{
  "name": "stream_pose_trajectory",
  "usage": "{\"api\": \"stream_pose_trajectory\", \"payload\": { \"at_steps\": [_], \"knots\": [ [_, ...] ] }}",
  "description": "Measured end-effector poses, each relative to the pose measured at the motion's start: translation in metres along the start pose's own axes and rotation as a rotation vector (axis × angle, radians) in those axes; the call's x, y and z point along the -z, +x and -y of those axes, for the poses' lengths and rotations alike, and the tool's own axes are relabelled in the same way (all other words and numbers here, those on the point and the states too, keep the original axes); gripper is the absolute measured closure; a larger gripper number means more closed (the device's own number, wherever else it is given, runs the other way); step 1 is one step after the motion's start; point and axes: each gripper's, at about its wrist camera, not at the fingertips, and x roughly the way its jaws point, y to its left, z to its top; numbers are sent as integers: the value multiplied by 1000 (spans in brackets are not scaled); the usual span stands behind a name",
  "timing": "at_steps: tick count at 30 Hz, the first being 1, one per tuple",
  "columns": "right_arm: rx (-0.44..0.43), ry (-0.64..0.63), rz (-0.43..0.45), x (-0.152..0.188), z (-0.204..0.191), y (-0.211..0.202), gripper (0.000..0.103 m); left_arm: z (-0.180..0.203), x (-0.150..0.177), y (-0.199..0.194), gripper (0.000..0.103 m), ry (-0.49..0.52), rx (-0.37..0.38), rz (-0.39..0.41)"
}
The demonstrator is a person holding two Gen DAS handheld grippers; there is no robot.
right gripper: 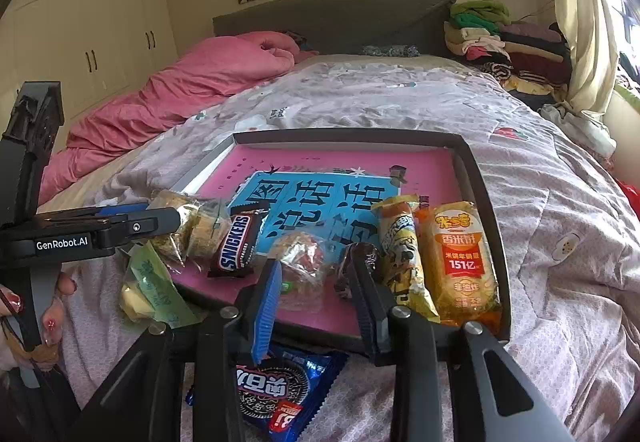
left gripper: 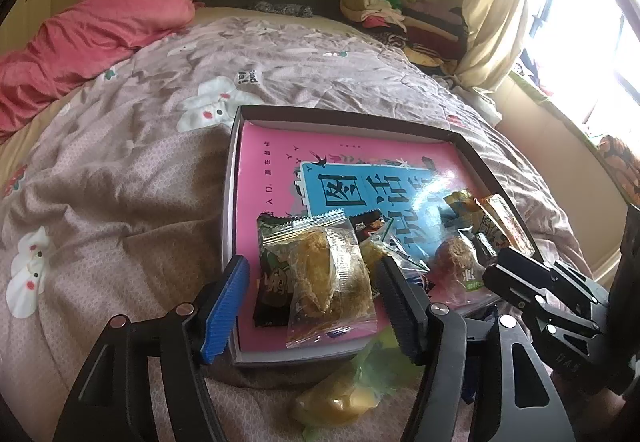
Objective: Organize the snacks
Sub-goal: 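Withdraw both open tools from the tray toward the Oreo pack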
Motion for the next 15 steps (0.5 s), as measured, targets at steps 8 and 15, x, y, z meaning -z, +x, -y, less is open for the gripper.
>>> {"api": "stream_pose_trajectory", "payload": {
  "at_steps": [8, 15],
  "knots": [
    [-4, -16, 1, 2, -4, -1, 61, 2, 0, -4, 28, 9, 7, 5],
    [12, -6, 14, 1, -1, -5, 55, 3, 0, -9, 26, 7, 19, 5]
  ]
}}
